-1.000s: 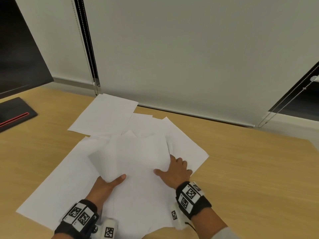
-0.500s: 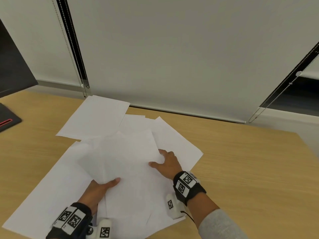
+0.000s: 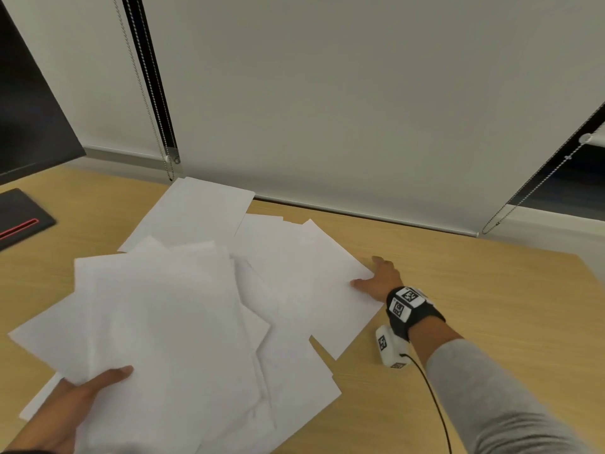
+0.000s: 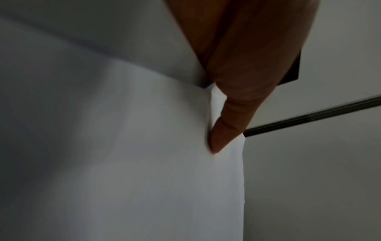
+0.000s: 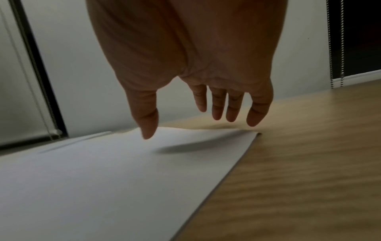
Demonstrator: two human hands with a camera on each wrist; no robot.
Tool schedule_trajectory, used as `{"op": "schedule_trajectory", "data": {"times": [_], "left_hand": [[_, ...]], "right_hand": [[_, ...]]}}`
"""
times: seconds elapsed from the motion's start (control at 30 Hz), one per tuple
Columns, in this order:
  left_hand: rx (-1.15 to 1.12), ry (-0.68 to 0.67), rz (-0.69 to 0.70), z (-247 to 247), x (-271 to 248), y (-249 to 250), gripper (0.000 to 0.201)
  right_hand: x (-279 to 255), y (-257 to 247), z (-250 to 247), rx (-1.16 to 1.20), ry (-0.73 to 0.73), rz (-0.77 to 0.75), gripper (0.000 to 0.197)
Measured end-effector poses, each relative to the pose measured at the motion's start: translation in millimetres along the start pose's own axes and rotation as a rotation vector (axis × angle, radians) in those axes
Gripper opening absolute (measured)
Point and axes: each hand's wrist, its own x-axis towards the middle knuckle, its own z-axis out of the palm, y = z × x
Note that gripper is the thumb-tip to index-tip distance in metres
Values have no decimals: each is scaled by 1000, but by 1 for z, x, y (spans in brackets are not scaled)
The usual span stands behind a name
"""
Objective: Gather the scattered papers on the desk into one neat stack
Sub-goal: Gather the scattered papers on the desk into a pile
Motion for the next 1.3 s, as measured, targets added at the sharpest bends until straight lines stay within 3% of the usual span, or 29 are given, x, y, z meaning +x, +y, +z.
{"op": "schedule_trajectory", "data": {"times": [0.07, 0.17, 0.3, 0.37, 0.43, 0.5, 0.57, 0.63, 0.8, 1.03, 1.1, 1.17, 1.23, 1.3], "left_hand": [[41, 10, -63, -19, 14, -10, 51], [82, 19, -8, -25, 19, -17, 38], [121, 1, 30, -16, 15, -17, 54], [119, 11, 45, -14, 16, -16, 50], [129, 21, 54, -12, 16, -13, 45], [122, 10, 74, -11, 14, -13, 42], [126, -2, 91, -12, 15, -13, 43], [137, 11, 107, -12, 16, -15, 45], [144, 13, 119, -12, 16, -16, 46], [142, 9, 90, -13, 17, -13, 50], [131, -5, 81, -11, 12, -10, 57], [141, -21, 99, -9, 7, -5, 76], [128, -41, 110, -6, 0, 0, 82], [113, -45, 105, -4, -4, 3, 91]], "right_hand": [[4, -2, -1, -115, -33, 7, 104], [0, -11, 7, -245, -56, -8, 103], [-9, -21, 21, -202, -119, 47, 114], [-14, -25, 25, -164, -130, 70, 117], [-18, -29, 25, -125, -145, 71, 107], [-20, -32, 22, -88, -147, 69, 82], [-19, -29, 18, -6, -126, 61, 54], [-19, -25, 15, 140, -78, 61, 43], [-16, -32, -11, 552, 28, 143, 45], [-21, -73, -14, 839, -42, 113, 43], [-23, -88, -4, 859, 65, 86, 41], [-31, -106, 1, 873, 334, 34, 38], [-45, -128, -1, 988, 526, -84, 35], [-56, -151, -4, 1106, 561, -215, 34]]}}
